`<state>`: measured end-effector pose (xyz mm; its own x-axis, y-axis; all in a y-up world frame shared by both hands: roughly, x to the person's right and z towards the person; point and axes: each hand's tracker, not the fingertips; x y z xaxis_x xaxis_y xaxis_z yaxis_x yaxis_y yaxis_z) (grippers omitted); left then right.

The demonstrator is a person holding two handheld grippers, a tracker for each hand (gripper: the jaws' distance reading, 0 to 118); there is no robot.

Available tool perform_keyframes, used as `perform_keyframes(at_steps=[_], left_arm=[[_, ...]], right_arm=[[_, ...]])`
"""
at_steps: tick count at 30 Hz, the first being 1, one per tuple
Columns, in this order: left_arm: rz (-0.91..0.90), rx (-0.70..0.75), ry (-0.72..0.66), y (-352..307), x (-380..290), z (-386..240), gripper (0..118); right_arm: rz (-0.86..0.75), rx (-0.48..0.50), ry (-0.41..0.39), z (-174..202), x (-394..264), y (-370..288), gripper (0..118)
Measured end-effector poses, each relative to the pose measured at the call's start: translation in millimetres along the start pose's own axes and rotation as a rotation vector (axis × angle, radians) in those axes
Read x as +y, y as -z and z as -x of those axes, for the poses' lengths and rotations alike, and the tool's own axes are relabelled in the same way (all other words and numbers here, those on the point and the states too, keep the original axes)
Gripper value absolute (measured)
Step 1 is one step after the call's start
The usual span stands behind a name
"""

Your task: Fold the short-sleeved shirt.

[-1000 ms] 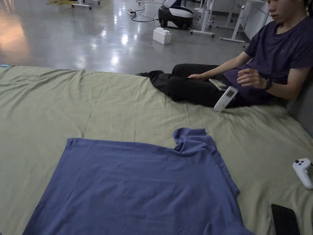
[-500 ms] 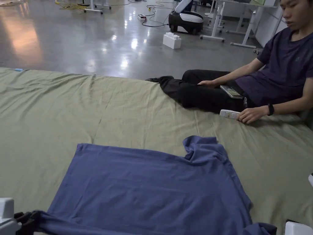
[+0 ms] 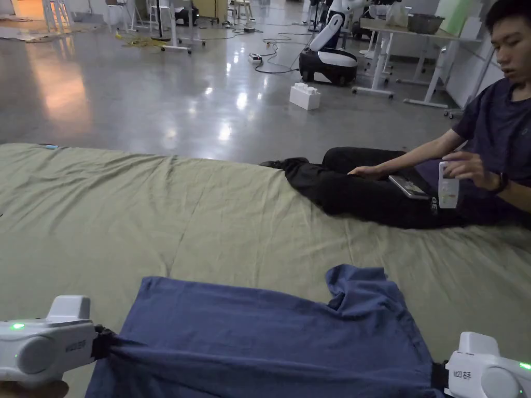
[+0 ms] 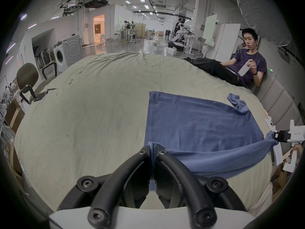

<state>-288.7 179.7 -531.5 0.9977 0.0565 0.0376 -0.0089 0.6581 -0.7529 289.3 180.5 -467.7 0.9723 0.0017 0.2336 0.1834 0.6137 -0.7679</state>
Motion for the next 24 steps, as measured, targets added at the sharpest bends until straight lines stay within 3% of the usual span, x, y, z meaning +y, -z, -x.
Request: perform_keyframes(at_steps=[12,17,19,21,23,24], left_arm=[[0.084,0.024,0.019,65,7,-2,6],[0.009,0.007,0.007,41,2,-4,7],[-0.044,-0.021,0.012,26,1,-7,8],[-0.124,-0.029,0.026,8,-2,-15,21],[-0.219,-0.024,0.056,-14,-9,-25,48],[-0.256,-0.018,0.058,-24,-12,-29,58]], right_arm=[[0.010,-0.024,-0.090,11,4,47,6],[-0.136,-0.027,-0.109,18,0,17,8],[-0.229,-0.018,-0.123,24,-3,-1,21],[-0.337,-0.008,-0.145,33,-7,-22,59],[-0.450,-0.006,-0.163,44,-15,-44,83],[-0.499,-0.006,-0.158,50,-19,-54,85]])
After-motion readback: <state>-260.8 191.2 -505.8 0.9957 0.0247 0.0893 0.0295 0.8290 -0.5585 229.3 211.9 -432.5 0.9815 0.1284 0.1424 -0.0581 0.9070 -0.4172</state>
